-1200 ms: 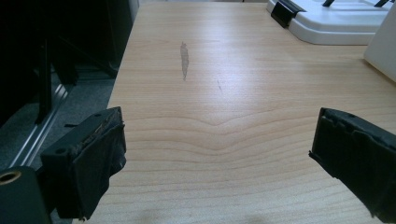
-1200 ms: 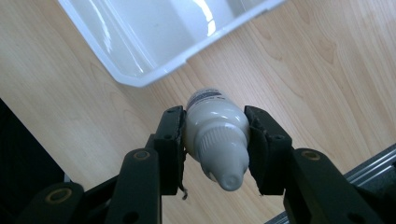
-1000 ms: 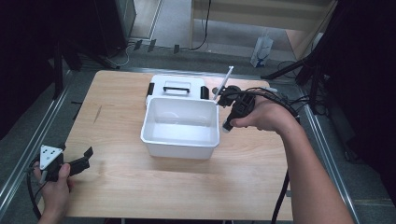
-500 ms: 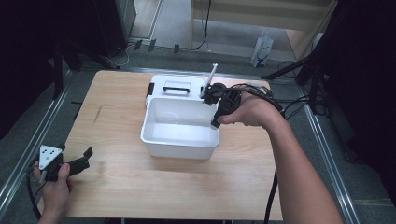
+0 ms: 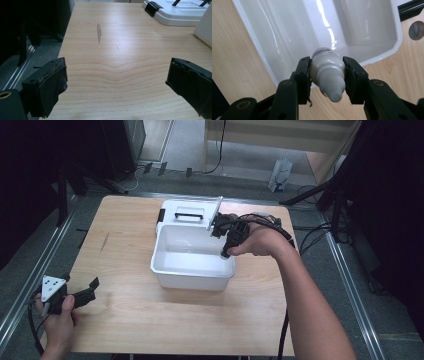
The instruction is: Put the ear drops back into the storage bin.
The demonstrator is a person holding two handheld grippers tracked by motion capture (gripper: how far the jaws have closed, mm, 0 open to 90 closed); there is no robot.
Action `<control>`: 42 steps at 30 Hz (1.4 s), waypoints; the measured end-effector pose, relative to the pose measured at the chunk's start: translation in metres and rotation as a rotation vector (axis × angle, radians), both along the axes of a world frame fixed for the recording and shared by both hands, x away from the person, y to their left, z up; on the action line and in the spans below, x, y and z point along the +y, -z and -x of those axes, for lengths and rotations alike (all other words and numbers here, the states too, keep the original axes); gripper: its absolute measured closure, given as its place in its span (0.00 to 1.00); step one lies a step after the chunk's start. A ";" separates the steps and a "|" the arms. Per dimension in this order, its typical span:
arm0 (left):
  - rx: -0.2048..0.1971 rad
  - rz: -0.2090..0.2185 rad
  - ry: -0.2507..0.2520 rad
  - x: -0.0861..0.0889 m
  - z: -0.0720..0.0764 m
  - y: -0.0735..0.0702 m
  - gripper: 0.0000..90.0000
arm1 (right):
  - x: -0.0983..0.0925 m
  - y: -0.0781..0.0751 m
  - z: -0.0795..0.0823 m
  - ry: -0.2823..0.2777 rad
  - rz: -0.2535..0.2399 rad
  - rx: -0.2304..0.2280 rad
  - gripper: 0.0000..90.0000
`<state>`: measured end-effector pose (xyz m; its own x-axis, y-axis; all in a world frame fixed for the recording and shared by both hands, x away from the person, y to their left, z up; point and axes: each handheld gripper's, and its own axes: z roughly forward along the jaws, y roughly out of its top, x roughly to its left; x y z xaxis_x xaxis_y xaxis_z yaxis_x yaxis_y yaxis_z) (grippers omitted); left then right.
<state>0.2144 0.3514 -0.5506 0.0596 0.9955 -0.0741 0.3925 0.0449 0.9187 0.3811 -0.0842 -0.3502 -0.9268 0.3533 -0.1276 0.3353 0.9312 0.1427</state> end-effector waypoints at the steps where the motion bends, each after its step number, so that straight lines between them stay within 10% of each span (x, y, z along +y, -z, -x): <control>1: 0.001 0.001 0.001 0.000 0.000 0.000 0.04 | 0.000 0.005 -0.001 -0.010 0.003 -0.004 0.68; 42: 0.005 -0.007 0.010 0.000 0.000 0.000 0.04 | 0.006 0.071 -0.016 -0.108 0.080 0.001 0.67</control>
